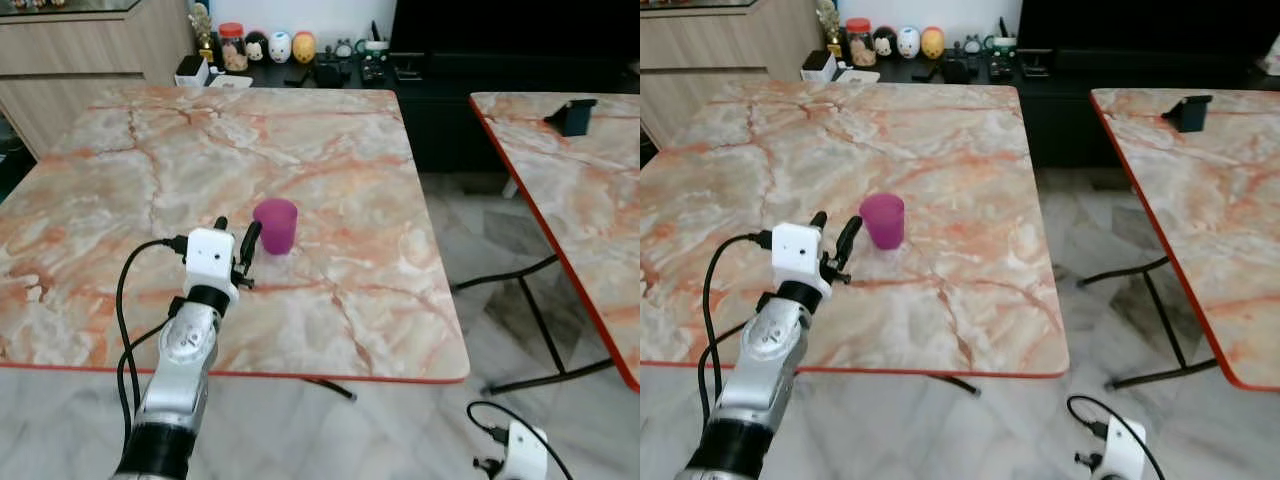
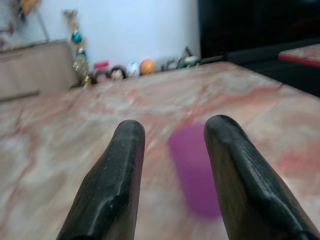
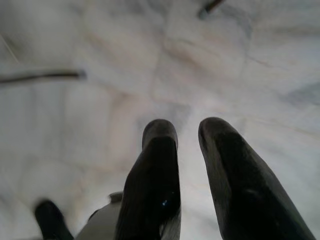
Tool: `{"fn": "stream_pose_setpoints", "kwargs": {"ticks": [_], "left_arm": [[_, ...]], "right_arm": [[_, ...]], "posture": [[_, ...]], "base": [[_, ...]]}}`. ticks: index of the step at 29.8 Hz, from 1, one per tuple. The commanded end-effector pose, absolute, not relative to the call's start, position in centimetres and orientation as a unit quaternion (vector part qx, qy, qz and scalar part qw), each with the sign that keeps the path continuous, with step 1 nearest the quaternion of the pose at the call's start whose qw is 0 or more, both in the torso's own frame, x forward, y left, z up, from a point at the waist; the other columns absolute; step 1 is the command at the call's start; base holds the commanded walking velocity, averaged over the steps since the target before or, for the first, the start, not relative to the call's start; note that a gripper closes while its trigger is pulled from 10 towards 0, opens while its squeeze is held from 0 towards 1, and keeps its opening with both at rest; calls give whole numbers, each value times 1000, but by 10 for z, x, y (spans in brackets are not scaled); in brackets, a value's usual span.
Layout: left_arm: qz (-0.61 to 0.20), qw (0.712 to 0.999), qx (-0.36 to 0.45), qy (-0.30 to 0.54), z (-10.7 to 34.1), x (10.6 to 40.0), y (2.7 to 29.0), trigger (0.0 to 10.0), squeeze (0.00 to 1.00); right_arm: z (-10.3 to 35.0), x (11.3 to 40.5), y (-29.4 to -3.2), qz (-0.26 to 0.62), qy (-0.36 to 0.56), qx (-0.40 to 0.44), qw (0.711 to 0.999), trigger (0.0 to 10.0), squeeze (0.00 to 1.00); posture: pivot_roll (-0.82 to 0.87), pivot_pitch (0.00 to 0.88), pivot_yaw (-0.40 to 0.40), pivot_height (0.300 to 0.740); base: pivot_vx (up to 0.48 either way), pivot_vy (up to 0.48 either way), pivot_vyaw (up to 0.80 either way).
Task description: Setting the table
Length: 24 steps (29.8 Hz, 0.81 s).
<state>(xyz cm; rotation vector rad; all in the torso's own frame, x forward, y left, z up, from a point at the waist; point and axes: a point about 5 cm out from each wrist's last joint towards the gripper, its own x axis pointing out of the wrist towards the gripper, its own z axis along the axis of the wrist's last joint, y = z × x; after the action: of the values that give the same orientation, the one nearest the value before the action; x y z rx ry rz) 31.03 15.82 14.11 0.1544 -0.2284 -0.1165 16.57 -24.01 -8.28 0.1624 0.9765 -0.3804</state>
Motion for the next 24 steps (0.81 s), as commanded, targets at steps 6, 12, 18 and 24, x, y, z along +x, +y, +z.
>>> {"fn": "stream_pose_setpoints", "kwargs": {"ticks": [6, 12, 18, 24], "left_arm": [[-82, 985, 57, -139, 155, 312, 150, 10000, 0], [-74, 987, 35, -140, 164, 315, 156, 10000, 0], [-40, 996, -26, -81, 177, 333, 173, 10000, 0], [-42, 999, -27, -9, 180, 348, 179, 10000, 0]], "right_arm": [[-84, 157, -251, -200, 470, 76, 856, 10000, 0], [-84, 156, -251, -201, 470, 77, 856, 10000, 0], [-84, 157, -250, -200, 471, 77, 856, 10000, 0], [-84, 157, -250, -200, 472, 77, 855, 10000, 0]], "posture": [[11, 0, -24, 740], [11, 0, -24, 740], [14, 0, -25, 740], [11, 0, -23, 740]], "base": [[140, 0, 0], [0, 0, 0], [0, 0, 0], [0, 0, 0]]}}
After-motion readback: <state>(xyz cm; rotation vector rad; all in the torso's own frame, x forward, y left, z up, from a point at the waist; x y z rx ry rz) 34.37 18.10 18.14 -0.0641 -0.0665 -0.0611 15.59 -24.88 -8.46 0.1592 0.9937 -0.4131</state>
